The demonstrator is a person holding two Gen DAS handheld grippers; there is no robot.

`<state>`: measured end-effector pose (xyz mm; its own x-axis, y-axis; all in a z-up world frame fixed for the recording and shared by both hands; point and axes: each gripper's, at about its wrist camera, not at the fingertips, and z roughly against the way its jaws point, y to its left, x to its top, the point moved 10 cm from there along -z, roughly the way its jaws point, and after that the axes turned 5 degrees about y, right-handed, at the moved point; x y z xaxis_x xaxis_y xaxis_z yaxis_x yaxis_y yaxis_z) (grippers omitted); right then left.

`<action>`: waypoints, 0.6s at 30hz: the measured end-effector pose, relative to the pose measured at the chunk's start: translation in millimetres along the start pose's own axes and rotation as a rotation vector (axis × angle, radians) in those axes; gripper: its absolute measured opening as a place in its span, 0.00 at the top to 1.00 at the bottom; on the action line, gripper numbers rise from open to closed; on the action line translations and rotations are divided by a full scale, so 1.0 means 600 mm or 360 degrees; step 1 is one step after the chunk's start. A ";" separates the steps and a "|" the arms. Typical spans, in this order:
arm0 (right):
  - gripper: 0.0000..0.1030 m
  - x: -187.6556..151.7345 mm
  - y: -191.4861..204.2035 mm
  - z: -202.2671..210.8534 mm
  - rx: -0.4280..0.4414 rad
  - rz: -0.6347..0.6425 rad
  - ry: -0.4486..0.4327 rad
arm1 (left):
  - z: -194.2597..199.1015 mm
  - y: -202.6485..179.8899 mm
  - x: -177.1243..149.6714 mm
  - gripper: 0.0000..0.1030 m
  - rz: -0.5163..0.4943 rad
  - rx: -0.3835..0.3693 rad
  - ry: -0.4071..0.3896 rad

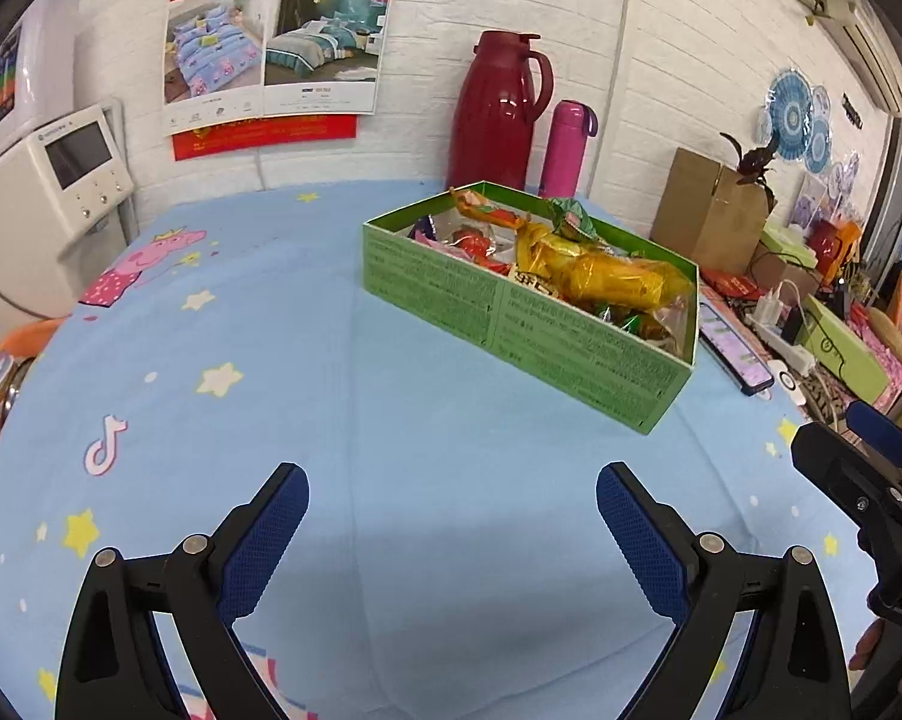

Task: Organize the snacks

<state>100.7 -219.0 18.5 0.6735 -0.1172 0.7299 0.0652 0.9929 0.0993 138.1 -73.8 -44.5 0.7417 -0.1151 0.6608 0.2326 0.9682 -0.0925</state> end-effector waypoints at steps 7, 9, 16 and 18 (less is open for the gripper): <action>0.01 -0.066 -0.011 -0.011 -0.0085 -0.0049 0.0060 | 0.017 0.018 -0.032 0.04 0.0021 0.0078 -0.0041; 0.01 -0.079 -0.011 -0.016 -0.0104 -0.0048 0.0074 | 0.020 0.025 -0.037 0.04 0.0018 0.0111 -0.0054; 0.01 -0.094 -0.006 -0.017 -0.0119 -0.0063 0.0078 | 0.029 0.043 -0.047 0.04 0.0023 0.0145 -0.0061; 0.01 -0.093 -0.005 -0.016 -0.0114 -0.0069 0.0074 | 0.031 0.044 -0.048 0.04 0.0019 0.0151 -0.0064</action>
<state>70.1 -215.2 -28.8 0.7021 -0.1609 0.6937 0.1463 0.9860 0.0806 111.3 -40.6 -52.3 0.7176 -0.0964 0.6897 0.1619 0.9863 -0.0306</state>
